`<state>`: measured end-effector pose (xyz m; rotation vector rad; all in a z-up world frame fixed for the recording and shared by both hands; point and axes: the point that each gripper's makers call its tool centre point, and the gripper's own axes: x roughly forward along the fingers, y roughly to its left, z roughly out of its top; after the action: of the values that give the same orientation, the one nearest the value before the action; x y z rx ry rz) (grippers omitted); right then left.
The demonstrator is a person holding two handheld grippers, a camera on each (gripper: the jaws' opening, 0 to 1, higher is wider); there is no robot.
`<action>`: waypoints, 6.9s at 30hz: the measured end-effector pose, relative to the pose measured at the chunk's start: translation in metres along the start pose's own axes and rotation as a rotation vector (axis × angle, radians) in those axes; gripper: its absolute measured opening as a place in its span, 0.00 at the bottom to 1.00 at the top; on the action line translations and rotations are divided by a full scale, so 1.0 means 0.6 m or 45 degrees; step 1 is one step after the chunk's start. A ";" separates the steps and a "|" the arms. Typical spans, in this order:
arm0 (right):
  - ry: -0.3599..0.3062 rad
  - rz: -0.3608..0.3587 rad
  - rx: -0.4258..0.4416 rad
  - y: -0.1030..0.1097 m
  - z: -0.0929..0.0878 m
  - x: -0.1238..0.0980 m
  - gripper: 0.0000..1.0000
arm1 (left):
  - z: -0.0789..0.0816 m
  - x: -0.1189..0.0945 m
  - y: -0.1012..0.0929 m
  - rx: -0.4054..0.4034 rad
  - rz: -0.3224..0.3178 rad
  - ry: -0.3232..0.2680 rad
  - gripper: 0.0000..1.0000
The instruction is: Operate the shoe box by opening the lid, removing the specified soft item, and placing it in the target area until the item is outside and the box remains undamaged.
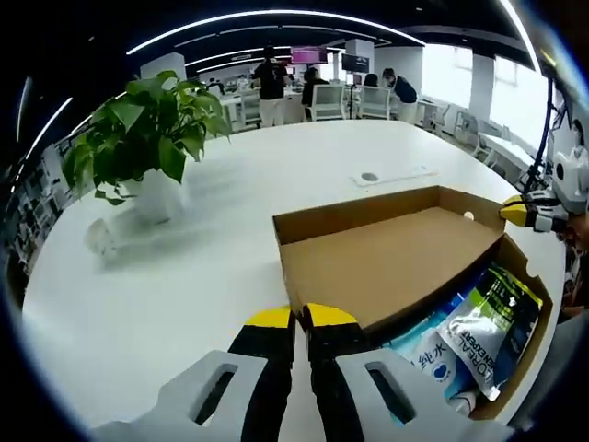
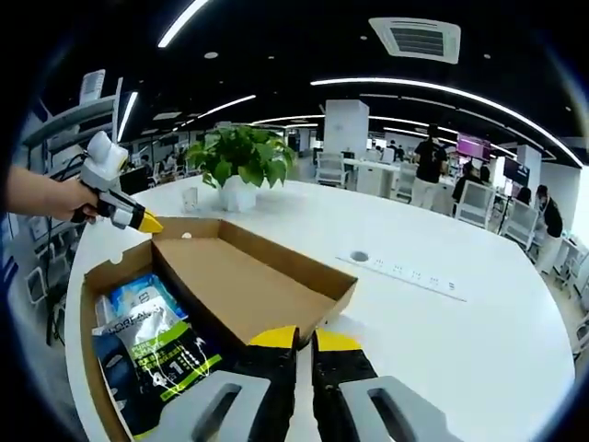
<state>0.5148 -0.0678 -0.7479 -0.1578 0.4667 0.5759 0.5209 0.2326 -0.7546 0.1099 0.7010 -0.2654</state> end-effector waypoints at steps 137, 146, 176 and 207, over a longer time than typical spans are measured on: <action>0.290 0.453 0.150 0.259 -0.082 -0.040 0.32 | -0.138 -0.086 -0.169 -0.082 -0.418 0.179 0.00; 0.365 0.485 0.205 0.277 -0.106 -0.039 0.28 | -0.145 -0.079 -0.172 -0.090 -0.416 0.194 0.00; 0.178 0.431 0.310 0.239 -0.035 -0.086 0.00 | -0.083 -0.122 -0.204 -0.213 -0.448 0.071 0.00; 0.212 0.238 0.437 0.077 -0.053 -0.175 0.00 | -0.009 -0.096 -0.367 -0.181 -0.600 0.060 0.00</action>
<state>0.3995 -0.0892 -0.7278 0.1685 0.7394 0.6593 0.4140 0.0338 -0.7238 -0.1890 0.7856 -0.6639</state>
